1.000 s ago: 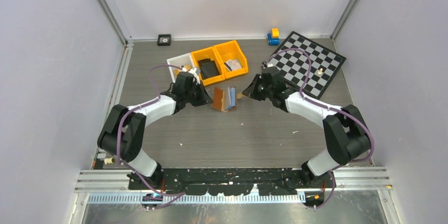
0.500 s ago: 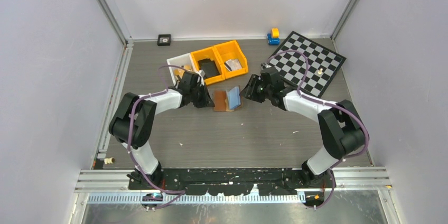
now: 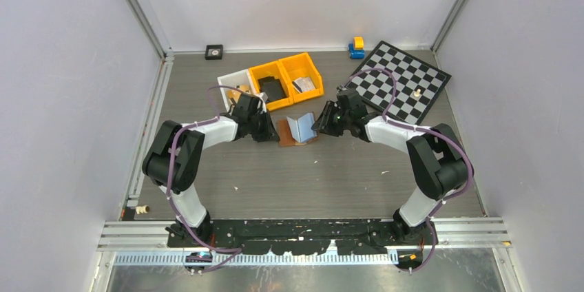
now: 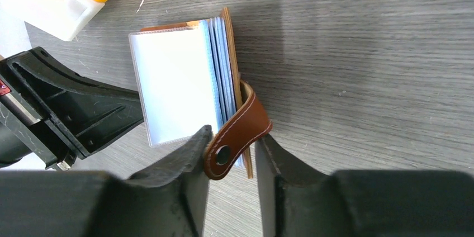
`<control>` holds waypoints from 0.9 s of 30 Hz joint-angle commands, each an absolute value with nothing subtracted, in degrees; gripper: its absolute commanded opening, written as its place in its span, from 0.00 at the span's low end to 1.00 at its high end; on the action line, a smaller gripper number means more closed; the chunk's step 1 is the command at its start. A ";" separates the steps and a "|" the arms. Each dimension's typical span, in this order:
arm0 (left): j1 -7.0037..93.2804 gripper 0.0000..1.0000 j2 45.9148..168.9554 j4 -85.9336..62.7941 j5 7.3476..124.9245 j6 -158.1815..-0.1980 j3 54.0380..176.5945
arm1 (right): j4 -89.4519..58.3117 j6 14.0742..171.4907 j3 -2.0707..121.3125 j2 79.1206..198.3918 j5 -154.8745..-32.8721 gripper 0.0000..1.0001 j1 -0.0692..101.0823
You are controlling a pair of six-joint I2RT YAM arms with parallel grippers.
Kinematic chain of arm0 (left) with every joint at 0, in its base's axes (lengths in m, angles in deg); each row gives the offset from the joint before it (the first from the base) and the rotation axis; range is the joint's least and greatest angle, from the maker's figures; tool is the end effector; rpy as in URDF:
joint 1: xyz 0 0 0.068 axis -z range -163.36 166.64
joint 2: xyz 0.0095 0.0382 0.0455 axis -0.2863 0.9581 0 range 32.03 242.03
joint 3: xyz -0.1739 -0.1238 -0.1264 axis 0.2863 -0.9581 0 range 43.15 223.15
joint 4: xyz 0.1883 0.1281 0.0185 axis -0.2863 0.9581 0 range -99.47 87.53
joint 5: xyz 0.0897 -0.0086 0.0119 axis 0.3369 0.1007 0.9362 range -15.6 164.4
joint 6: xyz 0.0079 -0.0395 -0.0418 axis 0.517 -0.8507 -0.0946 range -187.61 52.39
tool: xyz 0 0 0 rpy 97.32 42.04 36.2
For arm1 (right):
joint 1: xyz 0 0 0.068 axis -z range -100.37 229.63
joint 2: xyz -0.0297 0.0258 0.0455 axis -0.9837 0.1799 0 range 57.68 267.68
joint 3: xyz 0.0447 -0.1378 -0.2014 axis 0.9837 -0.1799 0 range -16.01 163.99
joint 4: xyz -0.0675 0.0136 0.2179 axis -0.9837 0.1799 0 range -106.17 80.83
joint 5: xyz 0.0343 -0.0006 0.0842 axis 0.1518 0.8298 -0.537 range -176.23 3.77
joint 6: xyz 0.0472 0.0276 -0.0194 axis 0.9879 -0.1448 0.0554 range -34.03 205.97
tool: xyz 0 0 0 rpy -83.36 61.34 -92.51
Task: Take the credit cards out of the card holder
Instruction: Open the card holder at the center of the board.
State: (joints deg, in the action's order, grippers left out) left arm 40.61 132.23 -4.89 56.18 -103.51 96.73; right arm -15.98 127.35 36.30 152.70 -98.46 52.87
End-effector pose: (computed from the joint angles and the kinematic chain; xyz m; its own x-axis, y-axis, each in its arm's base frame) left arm 0.2879 -0.1423 0.1486 -0.9081 -0.2057 -0.3648 0.0402 0.8242 -0.5648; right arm 0.2813 0.1519 0.1749 -0.8386 0.3007 -0.4543 -0.0323 0.8050 0.5924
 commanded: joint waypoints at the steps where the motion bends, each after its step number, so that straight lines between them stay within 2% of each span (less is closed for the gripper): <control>1: 40.46 0.05 131.74 -5.54 54.80 -103.17 98.12 | -18.28 128.37 38.48 153.86 -100.74 0.33 53.07; 9: 40.46 0.07 129.95 -9.12 54.97 -104.32 95.37 | -20.04 128.58 37.97 154.38 -101.92 0.20 53.03; 11: 40.46 0.07 129.33 -9.21 55.06 -104.47 94.78 | -21.42 128.86 37.55 154.13 -102.81 0.10 53.08; 14: 40.46 0.09 127.61 -12.91 54.90 -105.33 93.04 | -22.32 129.20 36.81 153.02 -103.06 0.01 53.05; 19: 40.46 0.17 120.12 -22.81 56.00 -108.09 85.59 | -22.41 129.17 36.09 150.73 -102.48 0.00 53.08; 25: 40.45 0.25 112.16 -25.74 60.14 -108.64 80.56 | -22.82 129.21 34.91 148.35 -101.51 0.01 53.01; 27: 40.46 0.34 108.47 -29.76 62.22 -109.18 76.94 | -22.93 129.21 34.66 147.86 -101.36 0.00 53.05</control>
